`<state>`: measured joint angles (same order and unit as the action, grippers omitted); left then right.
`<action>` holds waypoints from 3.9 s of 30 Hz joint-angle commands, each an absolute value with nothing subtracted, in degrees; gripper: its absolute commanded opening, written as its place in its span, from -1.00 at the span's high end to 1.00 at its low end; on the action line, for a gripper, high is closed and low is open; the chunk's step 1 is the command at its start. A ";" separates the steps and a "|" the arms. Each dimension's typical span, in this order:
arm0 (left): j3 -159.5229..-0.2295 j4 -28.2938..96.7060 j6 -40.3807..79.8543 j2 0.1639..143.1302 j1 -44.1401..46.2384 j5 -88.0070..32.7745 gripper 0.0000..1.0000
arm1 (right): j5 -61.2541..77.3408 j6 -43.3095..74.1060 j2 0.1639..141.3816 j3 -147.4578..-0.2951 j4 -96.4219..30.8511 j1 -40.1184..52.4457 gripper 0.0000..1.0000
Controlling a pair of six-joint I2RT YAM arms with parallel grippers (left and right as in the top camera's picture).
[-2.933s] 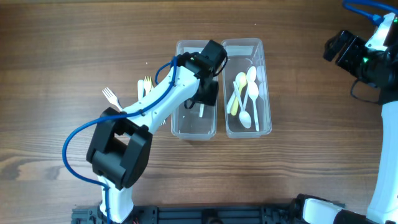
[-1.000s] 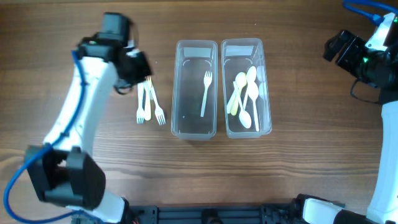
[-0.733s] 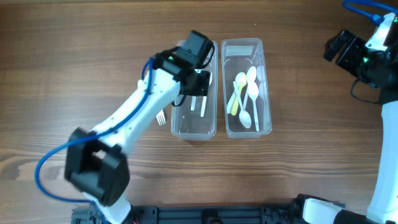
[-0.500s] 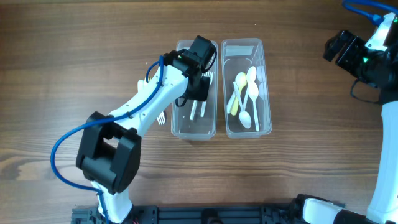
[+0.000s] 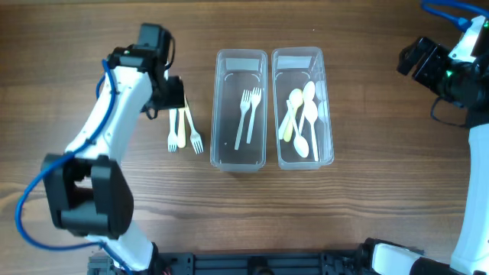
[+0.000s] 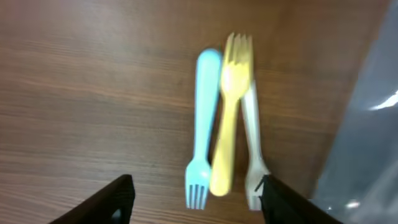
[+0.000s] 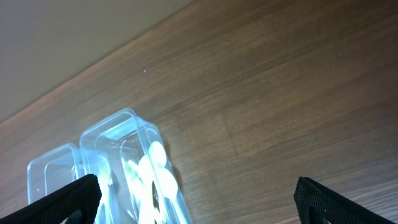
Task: Pack container
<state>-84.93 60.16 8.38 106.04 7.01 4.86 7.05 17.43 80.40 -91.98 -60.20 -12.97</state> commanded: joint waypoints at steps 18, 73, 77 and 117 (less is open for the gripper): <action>-81.58 53.36 3.46 118.32 4.38 1.54 -0.05 | 6.46 16.67 80.68 -92.23 -60.07 -13.15 -1.00; -93.69 63.51 16.97 105.51 14.41 9.50 -0.19 | 6.46 16.67 80.68 -92.23 -60.07 -13.15 -1.00; -88.49 62.02 13.98 111.13 11.38 8.01 -0.04 | 6.46 16.69 80.68 -92.23 -60.07 -13.15 -0.99; -79.50 55.61 10.72 103.83 11.94 7.77 0.92 | 6.46 16.69 80.68 -92.23 -60.07 -13.15 -0.99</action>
